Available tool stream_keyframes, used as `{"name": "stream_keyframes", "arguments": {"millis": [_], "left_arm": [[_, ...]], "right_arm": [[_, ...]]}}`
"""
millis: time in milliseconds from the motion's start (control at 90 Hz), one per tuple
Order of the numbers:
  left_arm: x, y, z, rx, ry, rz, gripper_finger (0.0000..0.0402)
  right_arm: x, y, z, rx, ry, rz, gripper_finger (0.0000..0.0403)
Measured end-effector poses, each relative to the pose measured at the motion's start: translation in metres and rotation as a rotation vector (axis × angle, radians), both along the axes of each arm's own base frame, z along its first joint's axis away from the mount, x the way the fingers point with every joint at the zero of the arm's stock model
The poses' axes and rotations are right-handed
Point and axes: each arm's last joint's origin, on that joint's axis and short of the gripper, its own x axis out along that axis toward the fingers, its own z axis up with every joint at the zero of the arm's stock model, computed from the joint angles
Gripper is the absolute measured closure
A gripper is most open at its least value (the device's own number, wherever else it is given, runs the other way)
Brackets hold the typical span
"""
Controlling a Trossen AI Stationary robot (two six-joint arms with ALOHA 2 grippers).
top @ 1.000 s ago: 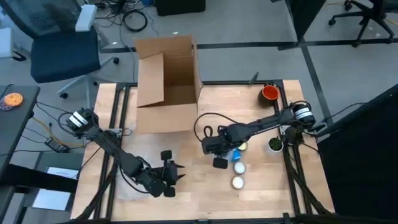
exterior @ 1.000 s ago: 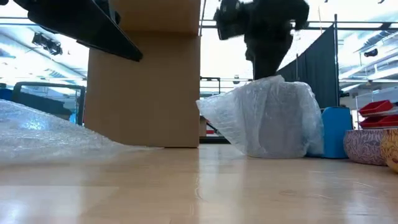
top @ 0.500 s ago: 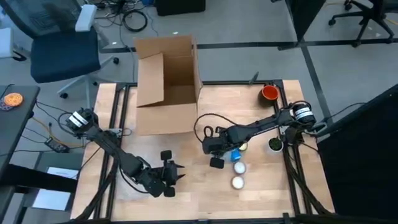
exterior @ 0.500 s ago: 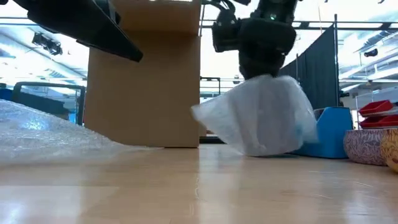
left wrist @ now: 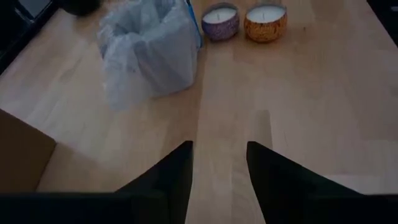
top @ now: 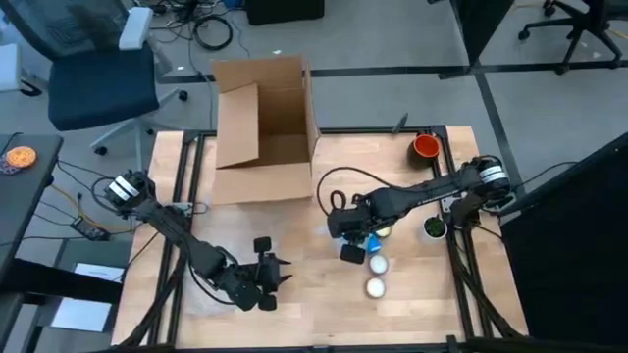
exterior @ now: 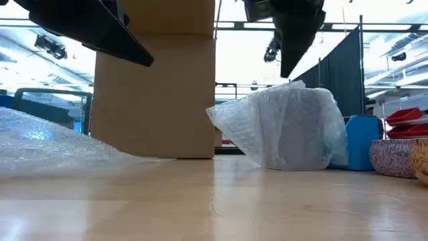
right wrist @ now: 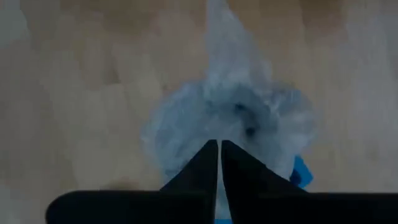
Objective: Wrap mug
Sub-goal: Wrap the blue mug with the bubble wrap
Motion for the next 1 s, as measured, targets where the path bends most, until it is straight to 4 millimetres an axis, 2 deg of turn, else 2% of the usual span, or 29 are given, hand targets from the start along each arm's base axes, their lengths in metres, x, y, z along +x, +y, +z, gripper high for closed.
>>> {"name": "stream_keyframes", "arguments": {"millis": [244, 344, 411, 489, 644, 722, 867, 1000], "left_arm": [[0.0, 0.0, 0.0, 0.0, 0.0, 0.0, 0.0266], [0.0, 0.0, 0.0, 0.002, 0.001, 0.0, 0.0266], [0.0, 0.0, 0.0, 0.004, 0.004, 0.0, 0.0266], [0.0, 0.0, 0.0, 0.005, 0.006, -0.001, 0.0266], [0.0, 0.0, -0.001, 0.006, 0.007, 0.0, 0.0266], [0.0, 0.0, 0.0, 0.006, 0.006, 0.0, 0.0266], [0.0, 0.0, 0.0, 0.005, 0.005, 0.0, 0.0266], [0.0, 0.0, 0.0, 0.002, 0.003, 0.0, 0.0266]], "right_arm": [[0.015, -0.002, -0.066, 0.04, 0.092, 0.025, 0.0403], [0.019, -0.001, -0.08, 0.048, 0.141, 0.043, 0.0403], [0.019, 0.0, -0.079, 0.052, 0.141, 0.049, 0.0403], [0.019, 0.0, -0.067, 0.047, 0.135, 0.051, 0.0403], [0.009, 0.003, -0.017, 0.018, 0.067, 0.057, 0.0403], [-0.002, 0.001, -0.005, 0.011, 0.085, 0.034, 0.0403], [-0.012, -0.002, -0.001, 0.0, 0.128, -0.009, 0.0403], [-0.006, 0.0, -0.023, 0.014, 0.091, 0.007, 0.0403]]}}
